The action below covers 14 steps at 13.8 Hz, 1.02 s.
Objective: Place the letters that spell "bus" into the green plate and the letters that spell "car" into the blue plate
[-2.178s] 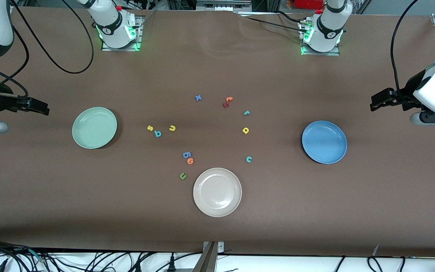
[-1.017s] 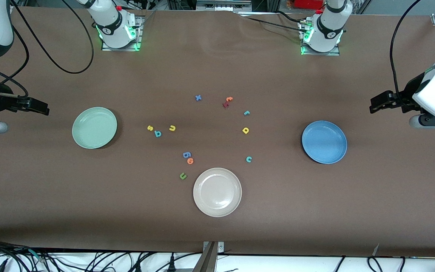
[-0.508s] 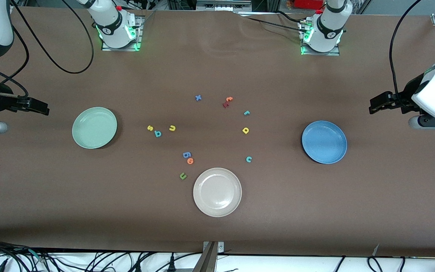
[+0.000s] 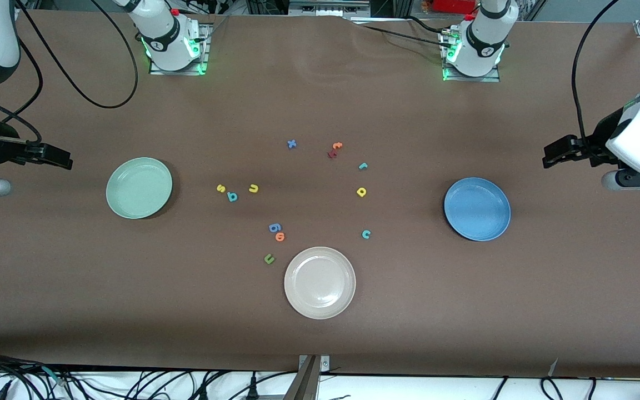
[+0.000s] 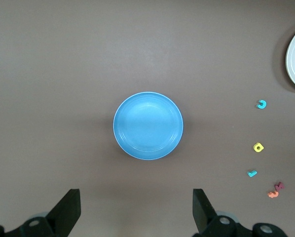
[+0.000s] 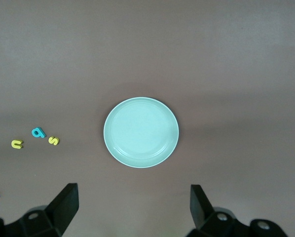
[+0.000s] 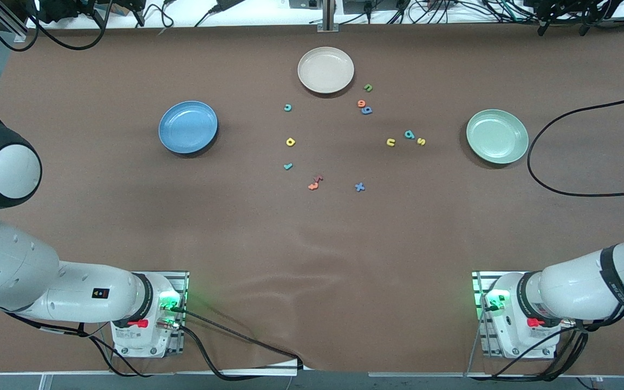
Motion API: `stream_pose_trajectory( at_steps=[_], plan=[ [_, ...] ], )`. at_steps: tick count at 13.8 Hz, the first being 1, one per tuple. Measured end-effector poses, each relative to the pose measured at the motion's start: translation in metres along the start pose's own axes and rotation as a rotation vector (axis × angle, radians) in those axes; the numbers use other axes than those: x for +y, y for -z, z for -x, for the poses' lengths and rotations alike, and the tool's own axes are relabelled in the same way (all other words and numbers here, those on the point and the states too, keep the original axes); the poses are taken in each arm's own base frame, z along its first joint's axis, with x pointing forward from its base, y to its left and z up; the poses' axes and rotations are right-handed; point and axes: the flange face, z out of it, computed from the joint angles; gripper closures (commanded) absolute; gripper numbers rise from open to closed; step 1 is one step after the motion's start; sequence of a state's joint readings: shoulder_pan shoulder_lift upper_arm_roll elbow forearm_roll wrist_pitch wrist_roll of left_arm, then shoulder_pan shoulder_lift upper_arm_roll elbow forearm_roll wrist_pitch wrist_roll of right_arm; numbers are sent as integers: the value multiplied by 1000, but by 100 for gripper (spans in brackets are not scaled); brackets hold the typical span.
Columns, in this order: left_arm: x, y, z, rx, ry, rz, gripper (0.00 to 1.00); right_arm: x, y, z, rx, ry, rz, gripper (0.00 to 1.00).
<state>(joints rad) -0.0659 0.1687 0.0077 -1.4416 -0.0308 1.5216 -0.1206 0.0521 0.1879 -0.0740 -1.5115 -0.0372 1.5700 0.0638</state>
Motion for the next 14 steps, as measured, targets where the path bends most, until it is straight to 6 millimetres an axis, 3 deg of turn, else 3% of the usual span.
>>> stream_pose_trajectory(
  at_steps=[14],
  plan=[
    [9,0,1,0,10,-1,0,0,0,0,0,-1,0,0]
  ],
)
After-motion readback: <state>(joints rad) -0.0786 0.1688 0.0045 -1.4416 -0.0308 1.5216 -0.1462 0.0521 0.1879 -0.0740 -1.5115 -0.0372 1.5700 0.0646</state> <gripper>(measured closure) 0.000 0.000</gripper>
